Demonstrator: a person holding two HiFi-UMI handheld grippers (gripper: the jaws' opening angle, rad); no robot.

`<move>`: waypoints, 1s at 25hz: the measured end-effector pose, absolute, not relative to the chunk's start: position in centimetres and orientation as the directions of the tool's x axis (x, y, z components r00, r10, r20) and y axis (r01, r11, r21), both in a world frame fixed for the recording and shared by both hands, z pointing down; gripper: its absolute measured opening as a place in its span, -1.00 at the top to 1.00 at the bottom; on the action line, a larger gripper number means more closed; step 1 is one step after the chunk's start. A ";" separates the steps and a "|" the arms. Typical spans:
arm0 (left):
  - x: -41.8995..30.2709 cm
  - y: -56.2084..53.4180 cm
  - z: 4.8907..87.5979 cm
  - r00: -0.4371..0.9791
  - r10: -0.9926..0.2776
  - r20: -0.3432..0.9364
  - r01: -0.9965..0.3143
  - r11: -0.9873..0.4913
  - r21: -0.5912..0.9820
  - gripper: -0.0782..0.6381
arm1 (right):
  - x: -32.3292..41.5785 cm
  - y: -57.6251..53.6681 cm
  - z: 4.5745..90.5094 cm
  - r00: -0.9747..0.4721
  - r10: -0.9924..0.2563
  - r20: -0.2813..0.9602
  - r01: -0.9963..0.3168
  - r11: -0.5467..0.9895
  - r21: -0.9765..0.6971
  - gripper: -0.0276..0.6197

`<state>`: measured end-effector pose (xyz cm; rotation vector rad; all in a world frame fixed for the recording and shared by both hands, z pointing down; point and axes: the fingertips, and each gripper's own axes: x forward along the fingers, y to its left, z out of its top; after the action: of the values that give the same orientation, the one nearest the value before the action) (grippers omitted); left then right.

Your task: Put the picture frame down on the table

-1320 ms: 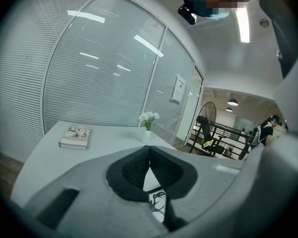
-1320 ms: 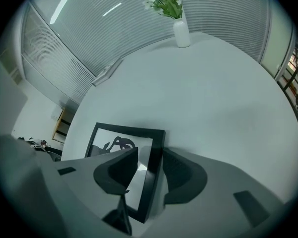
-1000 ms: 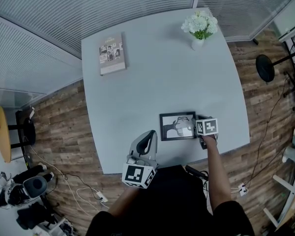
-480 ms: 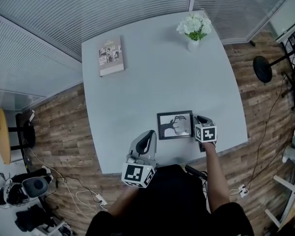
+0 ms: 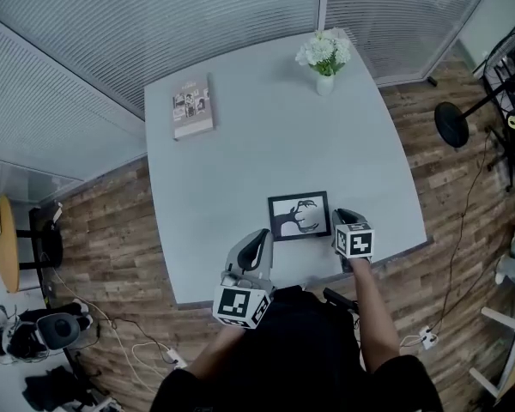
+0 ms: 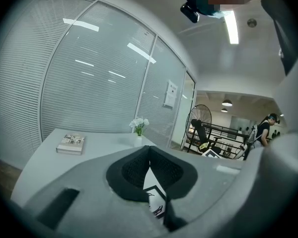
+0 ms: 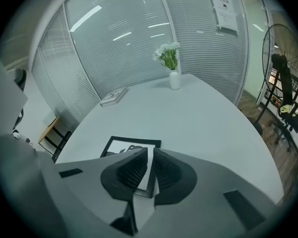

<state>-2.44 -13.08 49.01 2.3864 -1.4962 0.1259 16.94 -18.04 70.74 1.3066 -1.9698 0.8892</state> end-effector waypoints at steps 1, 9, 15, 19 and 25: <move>-2.3 -12.8 48.8 0.449 -0.862 0.238 -0.889 -0.403 0.218 0.74 | 16.8 -17.6 70.4 -0.342 -0.535 0.772 -0.933 0.290 -0.212 0.79; -1.0 -9.0 47.1 0.440 -0.874 0.204 -0.894 -0.407 0.187 0.74 | 16.4 -13.9 66.5 -0.395 -0.595 0.700 -0.915 0.325 -0.240 0.81; -0.9 -5.5 46.2 0.420 -0.885 0.201 -0.905 -0.392 0.167 0.74 | 15.5 -10.6 62.7 -0.450 -0.644 0.618 -0.891 0.369 -0.264 0.82; -1.8 -3.6 45.9 0.398 -0.895 0.202 -0.915 -0.370 0.161 0.74 | 14.7 -8.8 59.9 -0.488 -0.673 0.556 -0.873 0.389 -0.295 0.85; -2.3 -2.5 45.7 0.420 -0.890 0.181 -0.905 -0.396 0.154 0.74 | 14.6 -6.6 56.3 -0.473 -0.737 0.483 -0.880 0.372 -0.294 0.86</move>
<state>-2.34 -2.50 45.68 2.4464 -1.5757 0.1011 14.65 -6.57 56.32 1.4325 -2.3645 0.7606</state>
